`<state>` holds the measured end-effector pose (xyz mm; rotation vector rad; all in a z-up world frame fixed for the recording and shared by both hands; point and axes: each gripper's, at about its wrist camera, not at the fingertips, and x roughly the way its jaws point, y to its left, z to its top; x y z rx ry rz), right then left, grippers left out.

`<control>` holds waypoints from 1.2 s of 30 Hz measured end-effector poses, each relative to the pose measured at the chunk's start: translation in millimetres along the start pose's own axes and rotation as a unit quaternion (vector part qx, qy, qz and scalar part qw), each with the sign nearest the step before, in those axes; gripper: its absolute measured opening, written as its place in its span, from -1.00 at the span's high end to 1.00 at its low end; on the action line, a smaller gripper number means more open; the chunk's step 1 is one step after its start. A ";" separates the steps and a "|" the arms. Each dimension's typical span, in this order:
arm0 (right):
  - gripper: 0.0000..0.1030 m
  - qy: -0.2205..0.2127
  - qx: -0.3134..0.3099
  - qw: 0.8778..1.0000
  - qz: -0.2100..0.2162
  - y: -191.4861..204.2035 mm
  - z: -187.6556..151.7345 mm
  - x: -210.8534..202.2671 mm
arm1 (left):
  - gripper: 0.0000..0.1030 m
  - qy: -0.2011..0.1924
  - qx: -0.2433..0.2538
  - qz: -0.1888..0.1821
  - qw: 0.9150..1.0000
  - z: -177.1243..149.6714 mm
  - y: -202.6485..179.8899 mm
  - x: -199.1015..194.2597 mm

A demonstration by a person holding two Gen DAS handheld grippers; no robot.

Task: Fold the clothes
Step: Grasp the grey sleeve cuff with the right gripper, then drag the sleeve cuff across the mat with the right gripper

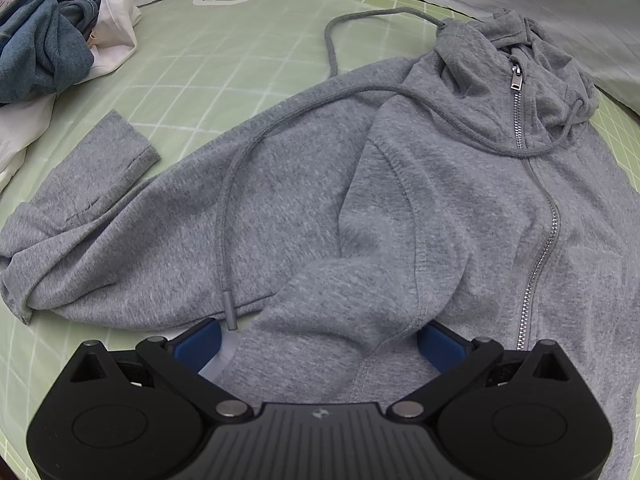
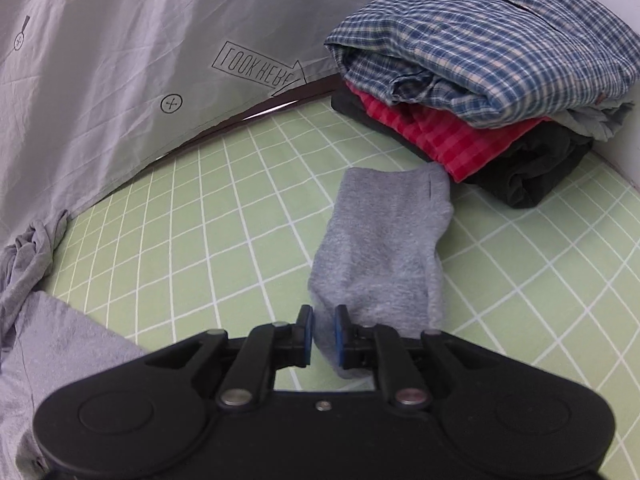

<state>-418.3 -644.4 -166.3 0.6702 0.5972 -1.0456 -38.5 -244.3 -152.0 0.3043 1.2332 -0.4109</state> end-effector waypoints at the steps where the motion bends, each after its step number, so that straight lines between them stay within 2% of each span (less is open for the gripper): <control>1: 0.29 -0.010 0.008 1.000 0.005 -2.9 1.7 -5.5 | -1.00 0.000 -0.001 0.000 1.000 -0.1 -0.4 -0.4; 5: 0.01 -0.061 0.035 0.997 0.007 -22.2 15.9 -22.1 | -1.00 0.005 -0.002 0.000 1.000 1.6 -2.6 -1.0; 7: -0.19 -0.069 0.068 0.995 -0.005 -37.8 23.0 -18.7 | -1.00 0.007 -0.002 0.001 1.000 2.4 -3.9 -1.4; 12: -0.19 -0.049 0.154 0.987 -0.009 -76.5 33.5 13.3 | -1.00 0.010 -0.003 0.001 1.000 5.6 -5.6 -1.3; 15: -0.10 -0.033 0.162 0.986 -0.001 -81.6 36.8 28.6 | -1.00 0.010 -0.003 0.001 1.000 4.3 -7.3 -2.1; 17: 0.05 -0.025 0.161 0.987 0.007 -80.5 39.1 36.5 | -1.00 0.010 -0.004 0.001 1.000 6.9 -4.0 0.4; 18: 0.23 -0.021 0.161 0.987 0.009 -80.1 39.7 39.7 | -1.00 0.010 -0.005 0.001 1.000 8.2 -2.3 1.7; 19: 0.56 -0.017 0.162 0.987 0.010 -80.5 39.6 42.1 | -1.00 0.009 -0.005 0.001 1.000 8.1 -2.4 1.5; 21: 0.82 -0.015 0.164 0.986 0.009 -83.0 37.8 42.4 | -1.00 0.009 -0.006 0.001 1.000 7.7 -2.9 0.9; 26: 0.91 -0.046 0.164 0.985 -0.040 -96.9 24.2 16.0 | -1.00 0.009 -0.008 0.002 1.000 7.6 -5.1 -0.6; 33: 0.92 -0.103 0.222 0.965 -0.097 -141.0 -4.5 -36.2 | -1.00 0.010 -0.009 0.003 1.000 8.1 -7.1 -1.5; 36: 0.92 -0.118 0.229 0.960 -0.112 -145.5 -19.7 -59.2 | -1.00 0.009 -0.011 0.003 1.000 8.9 -3.8 2.0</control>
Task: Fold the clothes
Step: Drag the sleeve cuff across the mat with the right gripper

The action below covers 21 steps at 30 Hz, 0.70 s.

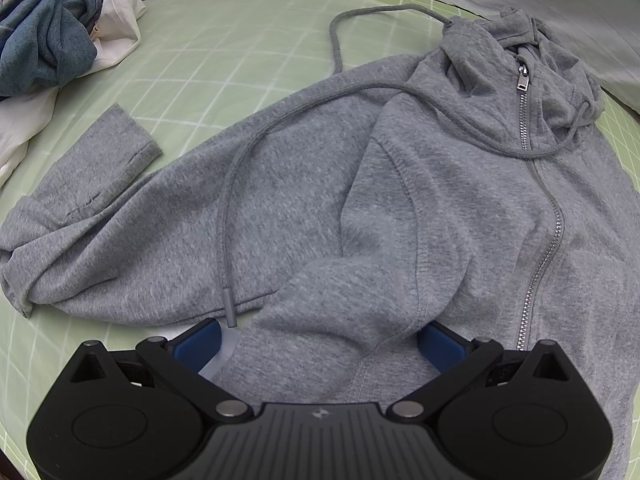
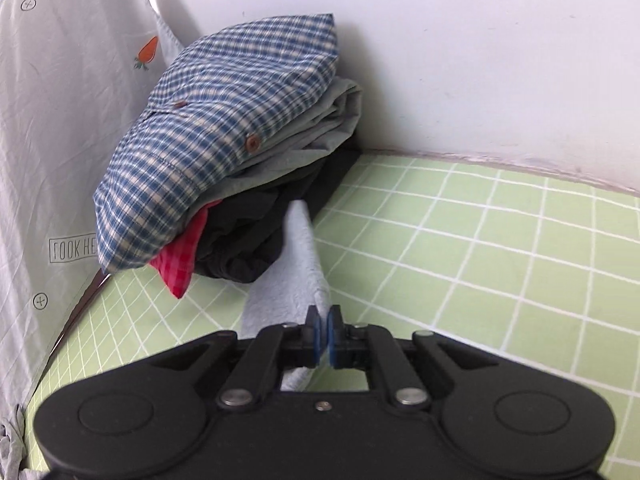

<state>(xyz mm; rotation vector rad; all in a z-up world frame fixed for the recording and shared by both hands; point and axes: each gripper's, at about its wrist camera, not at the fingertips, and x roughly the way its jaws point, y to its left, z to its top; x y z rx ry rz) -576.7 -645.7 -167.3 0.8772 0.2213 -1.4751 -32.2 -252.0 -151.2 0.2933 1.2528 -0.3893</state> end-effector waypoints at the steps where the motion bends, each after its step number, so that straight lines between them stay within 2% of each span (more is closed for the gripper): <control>1: 0.92 -0.002 0.001 1.000 -0.006 -5.0 -3.1 -6.5 | -1.00 -0.001 -0.001 0.000 1.000 0.6 0.6 1.2; 5: 0.91 0.007 0.012 0.999 -0.034 -22.8 -16.8 -21.8 | -1.00 -0.006 -0.003 0.002 1.000 -3.1 -0.6 -0.9; 8: 0.88 0.022 0.038 0.998 -0.038 -35.2 -23.4 -21.7 | -1.00 -0.009 -0.003 0.002 1.000 -5.4 -1.5 -2.5; 9: 0.81 0.022 0.049 0.998 -0.038 -38.1 -22.6 -21.2 | -1.00 -0.009 -0.003 0.002 1.000 -5.7 -1.6 -2.8; 10: 0.63 0.021 0.060 0.997 -0.038 -40.5 -21.0 -20.6 | -1.00 -0.009 -0.003 0.002 1.000 -6.1 -1.7 -3.2; 11: 0.53 0.020 0.071 0.997 -0.038 -42.9 -19.4 -20.1 | -1.00 -0.009 -0.003 0.002 1.000 -6.4 -1.8 -3.6; 12: 0.32 0.018 0.081 0.996 -0.036 -45.4 -17.3 -19.4 | -1.00 -0.009 -0.003 0.002 1.000 -6.8 -2.0 -4.0; 13: 0.22 0.016 0.092 0.995 -0.033 -48.2 -14.8 -17.3 | -1.00 -0.009 -0.004 0.002 1.000 -6.8 -2.6 -4.0; 15: 0.21 0.016 0.110 0.993 -0.029 -53.3 -9.5 -11.1 | -1.00 -0.009 -0.005 0.002 1.000 -6.5 -3.1 -3.5; 17: 0.26 0.022 0.098 0.994 -0.033 -52.9 -6.3 -6.4 | -1.00 -0.011 -0.005 0.003 1.000 -5.3 -4.1 -2.1; 18: 0.45 0.024 0.090 0.995 -0.035 -52.3 -4.9 -4.3 | -1.00 -0.013 -0.006 0.003 1.000 -6.1 -4.3 -2.3; 19: 0.73 0.027 0.082 0.996 -0.038 -51.7 -3.5 -2.3 | -1.00 -0.015 -0.007 0.004 1.000 -6.9 -4.5 -2.5; 20: 0.85 0.025 0.079 0.996 -0.038 -52.3 -2.9 -3.3 | -1.00 -0.016 -0.008 0.004 1.000 -7.5 -4.8 -2.3; 21: 0.89 0.020 0.079 0.996 -0.038 -53.6 -2.6 -6.0 | -1.00 -0.018 -0.009 0.005 1.000 -8.0 -5.1 -2.0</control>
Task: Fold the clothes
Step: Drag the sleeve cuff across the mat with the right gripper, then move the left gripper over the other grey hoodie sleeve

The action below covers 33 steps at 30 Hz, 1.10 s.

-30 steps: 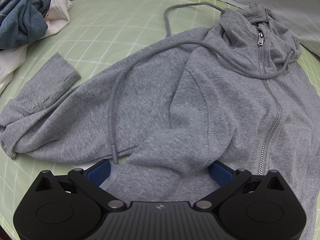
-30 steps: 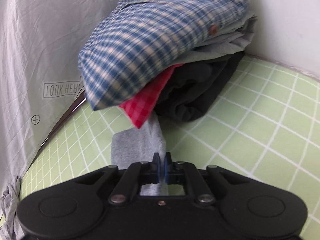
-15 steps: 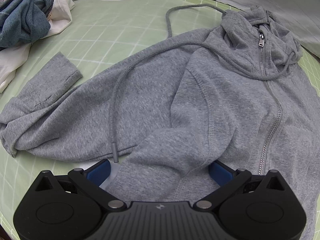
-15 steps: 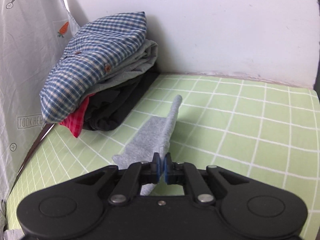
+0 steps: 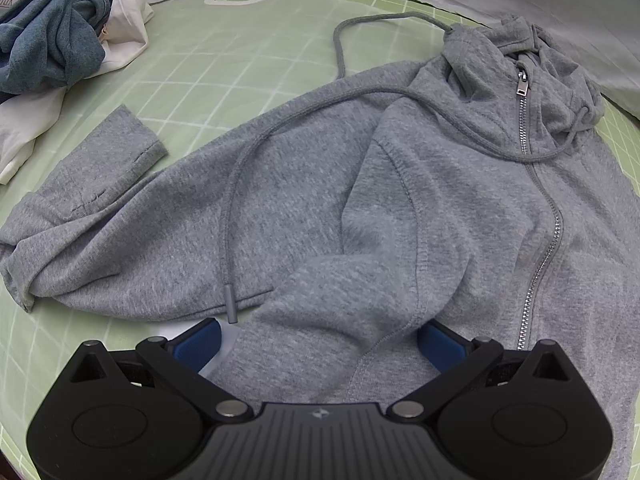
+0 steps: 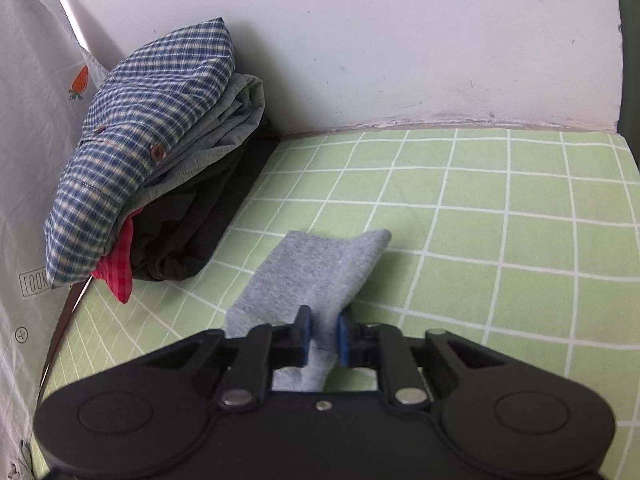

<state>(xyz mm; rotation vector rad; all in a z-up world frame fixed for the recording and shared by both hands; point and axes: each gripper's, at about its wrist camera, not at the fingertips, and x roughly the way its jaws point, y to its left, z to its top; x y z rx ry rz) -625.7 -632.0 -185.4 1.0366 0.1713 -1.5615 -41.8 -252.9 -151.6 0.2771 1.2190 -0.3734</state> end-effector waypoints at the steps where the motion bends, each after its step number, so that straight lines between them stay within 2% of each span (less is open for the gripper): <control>1: 0.90 -0.004 0.000 1.000 0.001 -1.4 0.3 -2.6 | -1.00 -0.001 -0.001 0.000 1.000 0.2 0.2 1.1; 6: 0.90 -0.032 -0.003 0.999 -0.025 -10.4 -8.2 -28.3 | -1.00 -0.007 -0.003 0.003 1.000 0.8 0.4 3.7; 11: 0.90 -0.021 -0.060 0.995 -0.077 -11.6 -26.1 -35.4 | -1.00 -0.008 -0.005 0.004 1.000 0.8 -0.6 4.3; 15: 0.79 -0.020 -0.111 0.988 -0.104 -5.4 -31.9 -38.7 | -1.00 -0.008 -0.004 0.004 1.000 1.7 -0.2 4.9; 17: 0.56 -0.027 -0.151 0.981 -0.120 4.7 -32.5 -40.2 | -1.00 -0.009 -0.004 0.003 1.000 2.4 0.2 5.9; 19: -0.11 -0.044 -0.173 0.975 -0.132 12.9 -30.5 -43.3 | -1.00 -0.010 -0.004 0.003 1.000 3.0 0.5 6.4; 20: -0.25 -0.056 -0.177 0.973 -0.134 17.1 -28.2 -45.8 | -1.00 -0.011 -0.004 0.003 1.000 3.6 1.2 7.2; 21: -0.52 -0.067 -0.180 0.972 -0.134 21.0 -25.7 -48.4 | -1.00 -0.012 -0.004 0.003 1.000 4.3 1.9 8.0; 22: -0.82 -0.077 -0.184 0.971 -0.129 25.3 -23.7 -50.3 | -1.00 -0.013 -0.005 0.003 1.000 4.3 2.1 8.2; 23: -0.97 -0.087 -0.189 0.971 -0.122 29.9 -22.0 -51.8 | -1.00 -0.013 -0.005 0.003 1.000 4.2 2.2 8.3; 25: -1.00 -0.099 -0.205 0.970 -0.091 40.7 -21.7 -52.7 | -1.00 -0.014 -0.005 0.003 1.000 4.1 2.2 8.3; 28: -1.00 -0.088 -0.233 0.967 -0.043 63.6 -30.8 -46.2 | -1.00 -0.016 -0.005 0.003 1.000 3.9 2.1 8.2; 33: -1.00 -0.032 -0.285 0.957 0.035 111.9 -73.9 -31.6 | -1.00 -0.017 -0.006 0.003 1.000 4.1 2.2 8.2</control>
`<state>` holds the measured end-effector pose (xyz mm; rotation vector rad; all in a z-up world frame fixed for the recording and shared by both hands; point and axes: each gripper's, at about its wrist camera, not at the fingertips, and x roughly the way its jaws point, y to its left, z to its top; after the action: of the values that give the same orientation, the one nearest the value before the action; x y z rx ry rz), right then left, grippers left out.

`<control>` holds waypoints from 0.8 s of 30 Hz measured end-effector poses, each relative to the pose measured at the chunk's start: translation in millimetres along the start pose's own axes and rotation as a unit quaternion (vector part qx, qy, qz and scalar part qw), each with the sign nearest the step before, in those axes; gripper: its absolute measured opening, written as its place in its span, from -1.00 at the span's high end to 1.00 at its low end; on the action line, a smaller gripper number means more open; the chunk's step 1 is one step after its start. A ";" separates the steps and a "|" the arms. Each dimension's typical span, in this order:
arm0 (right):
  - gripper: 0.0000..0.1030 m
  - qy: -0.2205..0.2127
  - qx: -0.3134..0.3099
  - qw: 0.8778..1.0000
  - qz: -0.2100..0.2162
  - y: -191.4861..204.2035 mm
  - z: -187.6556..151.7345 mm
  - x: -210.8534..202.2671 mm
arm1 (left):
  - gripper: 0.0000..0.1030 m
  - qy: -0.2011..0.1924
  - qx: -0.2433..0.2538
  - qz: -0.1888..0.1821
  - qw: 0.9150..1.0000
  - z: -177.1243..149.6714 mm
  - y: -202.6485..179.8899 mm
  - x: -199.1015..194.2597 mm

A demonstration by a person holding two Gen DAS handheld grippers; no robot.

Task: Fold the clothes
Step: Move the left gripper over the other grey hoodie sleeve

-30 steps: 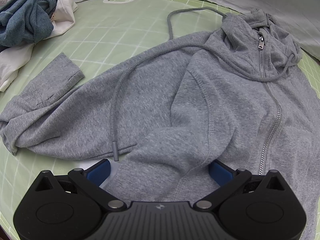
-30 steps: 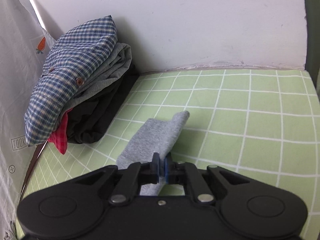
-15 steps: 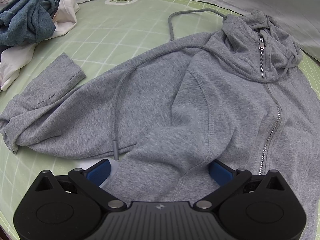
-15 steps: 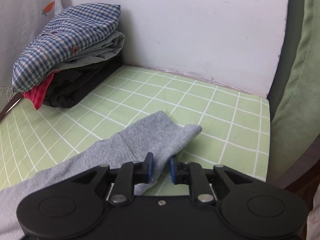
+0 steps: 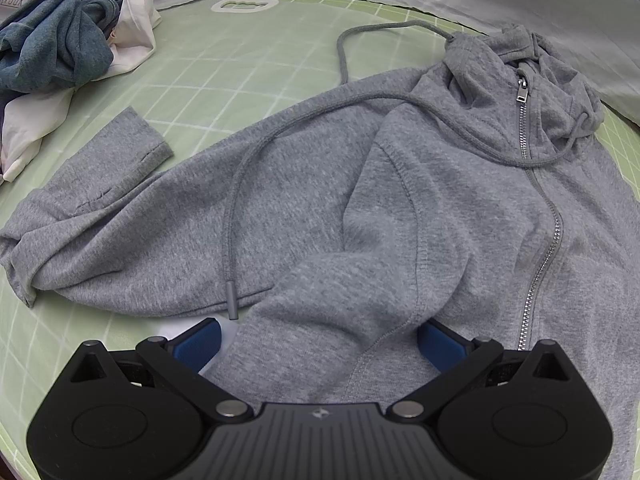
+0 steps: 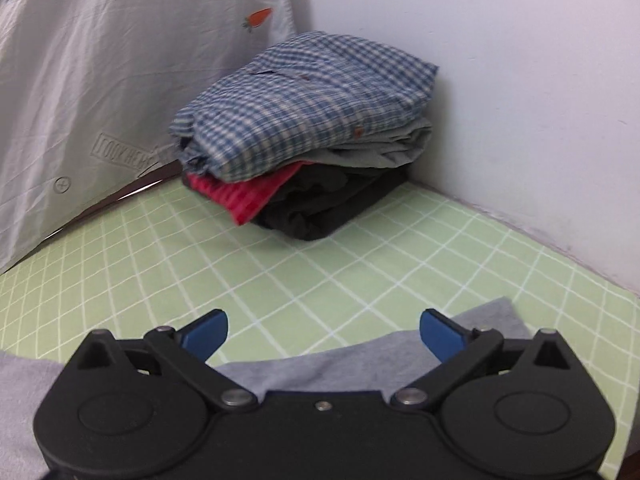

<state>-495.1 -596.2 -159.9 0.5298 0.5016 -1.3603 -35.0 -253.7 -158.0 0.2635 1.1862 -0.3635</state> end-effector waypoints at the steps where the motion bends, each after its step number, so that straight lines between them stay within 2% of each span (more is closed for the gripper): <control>1: -1.00 0.008 -0.010 1.000 0.011 11.4 -4.4 1.6 | -1.00 0.000 0.000 0.000 1.000 0.0 -0.1 0.0; 6: -1.00 0.051 -0.049 0.997 0.033 49.3 -25.9 7.4 | -1.00 -0.004 0.000 0.000 1.000 -1.0 0.1 -0.2; 12: -1.00 0.068 -0.071 0.995 0.034 43.5 -40.4 -0.5 | -1.00 -0.019 -0.001 0.000 1.000 -6.0 0.2 -1.5; 17: -1.00 0.113 -0.093 0.989 0.033 45.6 -36.2 -8.7 | -1.00 -0.028 0.005 -0.005 1.000 -8.7 1.0 -2.0; 20: -1.00 0.138 -0.124 0.982 0.023 54.7 -33.3 -19.6 | -1.00 -0.020 0.024 -0.026 0.999 -7.1 4.3 -4.4; 22: -1.00 0.145 -0.143 0.979 0.015 62.9 -30.2 -31.2 | -1.00 -0.019 0.018 -0.059 0.998 -9.0 13.9 -13.4; 24: -1.00 0.134 -0.149 0.979 0.024 74.7 -31.3 -49.9 | -1.00 -0.038 0.011 -0.082 0.996 -15.0 27.1 -31.3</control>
<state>-429.2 -528.4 -148.7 0.4765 0.8920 -1.1458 -46.9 -218.9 -133.8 0.1707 1.1315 -0.5257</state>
